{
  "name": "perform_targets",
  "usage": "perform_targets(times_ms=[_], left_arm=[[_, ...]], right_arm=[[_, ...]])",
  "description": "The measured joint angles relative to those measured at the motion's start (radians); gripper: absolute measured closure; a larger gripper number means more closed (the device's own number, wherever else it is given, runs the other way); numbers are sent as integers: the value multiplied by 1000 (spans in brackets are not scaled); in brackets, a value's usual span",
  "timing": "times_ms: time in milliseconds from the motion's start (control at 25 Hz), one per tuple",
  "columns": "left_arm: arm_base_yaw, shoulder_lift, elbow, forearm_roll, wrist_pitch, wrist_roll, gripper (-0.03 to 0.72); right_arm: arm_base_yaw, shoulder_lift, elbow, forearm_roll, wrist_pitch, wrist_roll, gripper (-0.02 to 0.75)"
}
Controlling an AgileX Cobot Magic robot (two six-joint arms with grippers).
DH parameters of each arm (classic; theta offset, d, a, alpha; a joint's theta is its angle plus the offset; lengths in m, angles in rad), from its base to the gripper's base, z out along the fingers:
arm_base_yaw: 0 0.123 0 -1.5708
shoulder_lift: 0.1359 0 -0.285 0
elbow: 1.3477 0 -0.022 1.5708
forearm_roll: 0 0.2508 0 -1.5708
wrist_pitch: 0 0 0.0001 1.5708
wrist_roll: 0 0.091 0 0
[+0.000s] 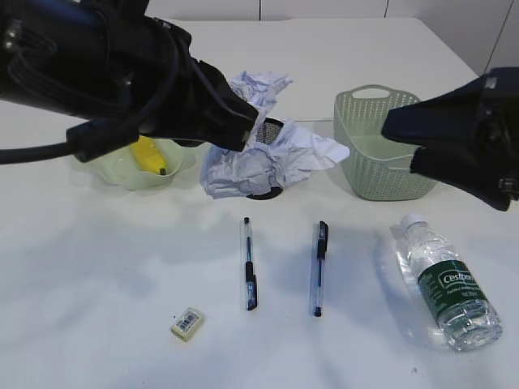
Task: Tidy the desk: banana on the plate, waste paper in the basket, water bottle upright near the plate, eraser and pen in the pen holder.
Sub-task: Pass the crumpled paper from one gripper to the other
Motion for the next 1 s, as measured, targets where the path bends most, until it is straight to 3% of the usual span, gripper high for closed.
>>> perform_targets(times_ms=[160, 400, 1000], left_arm=[[0, 0, 0, -11, -2, 0, 711], [0, 0, 0, -11, -12, 0, 711], [0, 0, 0, -26, -37, 0, 711]], right_arm=[[0, 98, -1, 164, 48, -109, 242], [0, 218, -2, 311, 144, -183, 242], [0, 373, -134, 343, 205, -229, 242]])
